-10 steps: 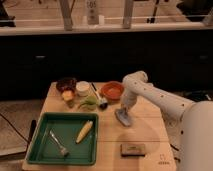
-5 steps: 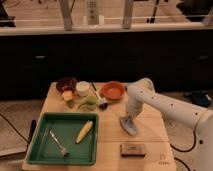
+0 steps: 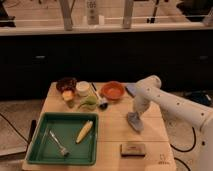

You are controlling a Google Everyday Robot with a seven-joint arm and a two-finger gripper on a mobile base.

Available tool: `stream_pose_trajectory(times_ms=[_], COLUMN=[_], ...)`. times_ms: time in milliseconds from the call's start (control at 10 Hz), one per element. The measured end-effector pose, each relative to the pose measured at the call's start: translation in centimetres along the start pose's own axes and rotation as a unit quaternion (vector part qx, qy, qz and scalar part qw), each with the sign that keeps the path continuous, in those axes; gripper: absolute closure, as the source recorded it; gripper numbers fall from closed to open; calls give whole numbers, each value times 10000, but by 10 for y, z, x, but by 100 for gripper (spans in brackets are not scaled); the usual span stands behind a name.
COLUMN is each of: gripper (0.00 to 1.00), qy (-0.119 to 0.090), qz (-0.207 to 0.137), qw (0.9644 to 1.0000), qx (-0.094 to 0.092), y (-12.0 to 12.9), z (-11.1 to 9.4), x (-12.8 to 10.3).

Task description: Wipe table surface with towel

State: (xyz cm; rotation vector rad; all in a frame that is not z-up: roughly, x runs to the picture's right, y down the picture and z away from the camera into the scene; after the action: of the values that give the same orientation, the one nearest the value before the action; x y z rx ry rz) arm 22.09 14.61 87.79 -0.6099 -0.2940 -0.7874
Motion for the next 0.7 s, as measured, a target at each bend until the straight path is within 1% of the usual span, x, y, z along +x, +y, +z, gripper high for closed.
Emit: stream_pose_trajectory(times_ms=[100,300,400,500,600,700], gripper=[100,100,100,100,100,100], qy=[-2,-22,-42,-50,-76,-113], qz=[44,58,-3,-52,-163,-354], qw=[10000,10000,10000,10000,9998,9992], qx=[-25,-13,12,33,55,108], y=[-2,-21,-36,-45,-55,-66], z=[2,6,8,9,9,8], x=[7,24,29,28,22,10])
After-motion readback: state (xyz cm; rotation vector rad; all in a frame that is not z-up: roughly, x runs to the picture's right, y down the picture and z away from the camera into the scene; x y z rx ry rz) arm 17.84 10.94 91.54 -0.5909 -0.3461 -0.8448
